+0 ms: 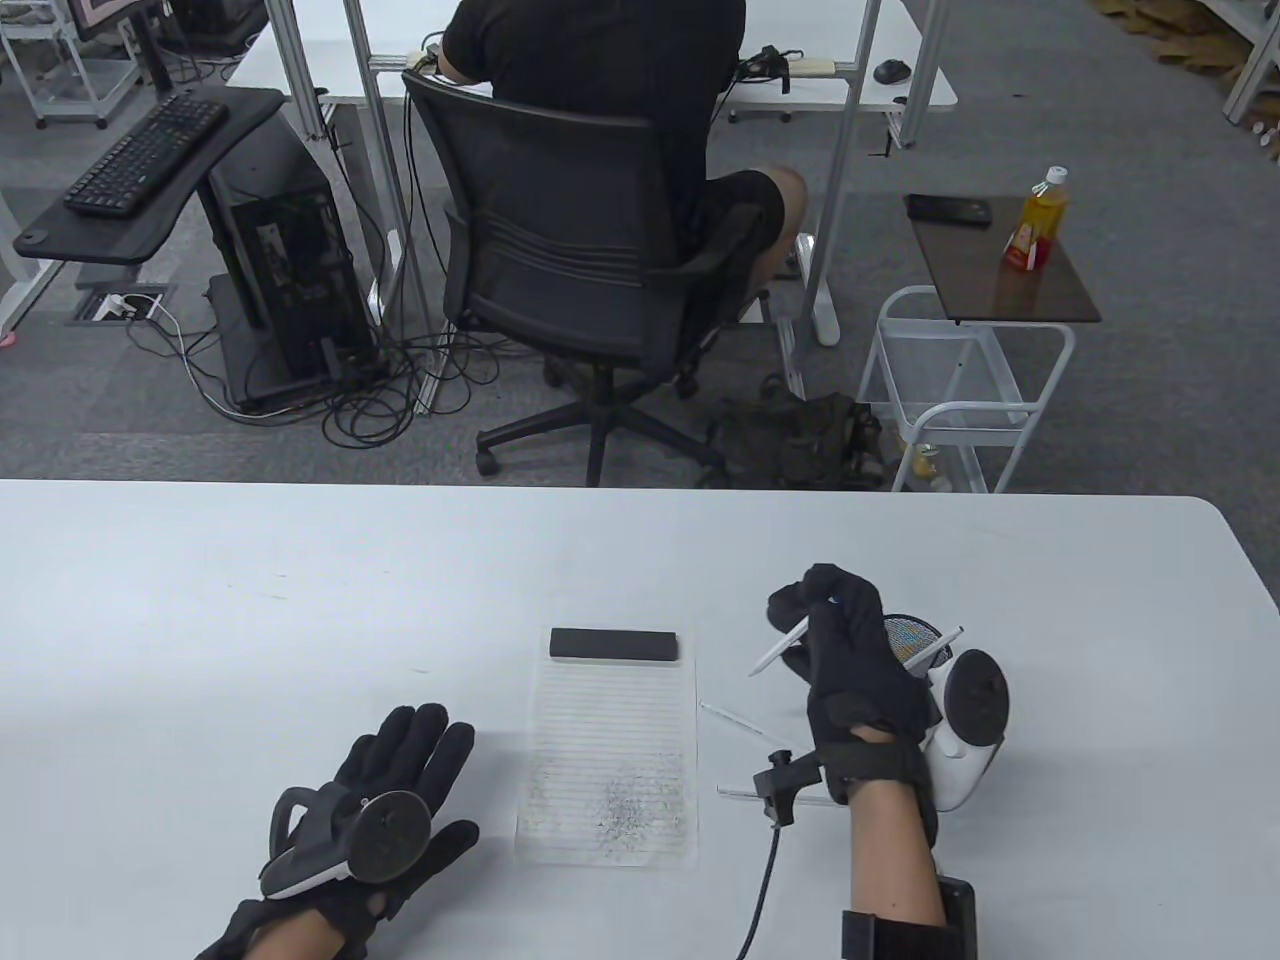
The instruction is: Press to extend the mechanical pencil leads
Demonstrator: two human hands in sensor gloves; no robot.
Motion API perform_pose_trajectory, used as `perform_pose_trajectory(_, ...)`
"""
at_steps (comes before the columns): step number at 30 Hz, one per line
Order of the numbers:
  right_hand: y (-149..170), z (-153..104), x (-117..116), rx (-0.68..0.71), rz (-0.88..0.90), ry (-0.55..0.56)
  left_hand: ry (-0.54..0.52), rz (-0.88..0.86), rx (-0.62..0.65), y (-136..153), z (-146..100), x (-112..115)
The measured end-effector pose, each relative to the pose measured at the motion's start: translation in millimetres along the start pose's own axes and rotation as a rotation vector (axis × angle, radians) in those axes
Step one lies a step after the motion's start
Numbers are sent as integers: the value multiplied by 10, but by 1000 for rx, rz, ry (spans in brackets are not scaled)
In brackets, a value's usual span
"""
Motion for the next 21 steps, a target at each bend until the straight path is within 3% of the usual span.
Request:
perform_pose_trajectory(5, 466, 13, -47, -11, 129, 19, 10, -5, 5, -13, 9, 24)
perform_pose_trajectory(8, 574, -20, 115, 51, 208, 167, 20, -5, 10, -23, 19, 46)
perform_pose_trajectory(12, 735, -42, 200, 22, 378, 82, 25, -5, 13, -32, 26, 51)
perform_pose_trajectory(15, 894, -79, 258, 15, 488, 116, 28, -3, 18, -48, 26, 54)
perform_pose_trajectory(21, 1012, -123, 259, 72, 542, 117, 16, -3, 20, -60, 16, 23)
Point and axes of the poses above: the tracker on the back of each hand, its own y axis roughly to the little-finger side, its own z axis roughly from the wrist to the fingertips, x = y × z, the point moved 4 cm from there along z, roughly from the wrist to the fingertips, and after that the axes turned 15 degrees about z, right-handed, at the moved point
